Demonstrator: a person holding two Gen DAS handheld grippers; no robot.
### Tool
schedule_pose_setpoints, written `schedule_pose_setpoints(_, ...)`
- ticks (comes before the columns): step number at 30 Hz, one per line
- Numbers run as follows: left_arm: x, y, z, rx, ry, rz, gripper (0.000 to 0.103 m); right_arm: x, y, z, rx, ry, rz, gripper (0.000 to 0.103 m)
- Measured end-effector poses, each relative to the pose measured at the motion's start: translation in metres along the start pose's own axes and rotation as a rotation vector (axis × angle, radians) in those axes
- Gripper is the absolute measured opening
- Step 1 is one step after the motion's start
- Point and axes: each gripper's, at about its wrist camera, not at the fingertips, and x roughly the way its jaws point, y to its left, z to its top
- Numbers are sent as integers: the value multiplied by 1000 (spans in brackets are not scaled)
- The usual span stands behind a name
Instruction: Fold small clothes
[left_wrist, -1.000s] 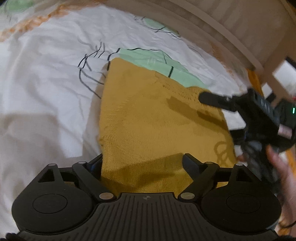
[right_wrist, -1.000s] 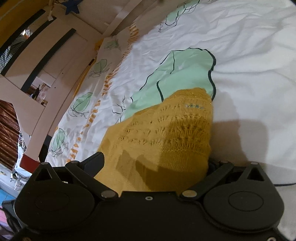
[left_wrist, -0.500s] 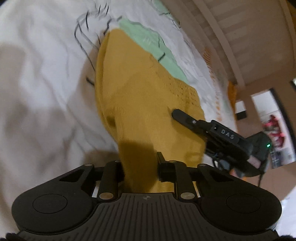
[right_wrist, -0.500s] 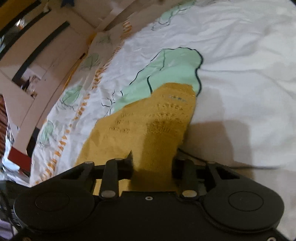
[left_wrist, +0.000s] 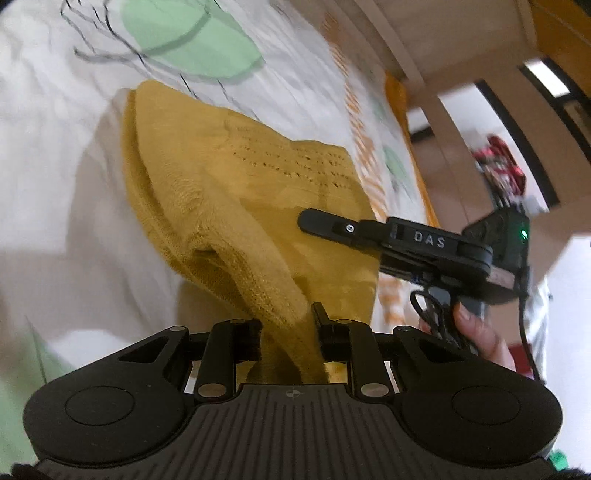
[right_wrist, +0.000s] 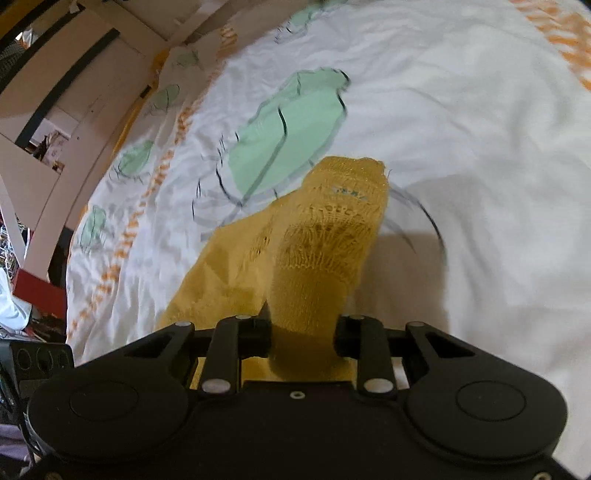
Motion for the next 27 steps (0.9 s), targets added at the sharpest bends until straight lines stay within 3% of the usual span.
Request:
schedule_pose_setpoints(4,4,-11,-33,41,41,20,22,-17,-7,-29,21,18,0,41)
schedule_pose_setpoints(7,9,-8,-46,58,47,162,22,-26,-16,-43,29,-22,-90,48)
schedule_pose_setpoints(9,8,1,-52,57,30,239,25,-32,-23,-48,19,-68,-193,58)
schedule_pose_setpoints(14,-4,15,-58,14,-41,287,28,-44,-32,-57,58,-137,-240,62)
schedule_pose_setpoints(19,-25,-12,-75,124,-198,441,30,-68,-14,-76,-54,-279,-336,64)
schedule_pose_setpoints(22,-40,-35,-85,209,-318,538,45,-86,9,-93,-148,-428,-377,86)
schedule_pose_setpoints(24,-49,-45,-90,239,-375,569,67,-97,22,-103,-187,-507,-374,103)
schedule_pose_setpoints(27,-56,-58,-94,299,-407,626,76,-108,35,-114,-202,-563,-378,103)
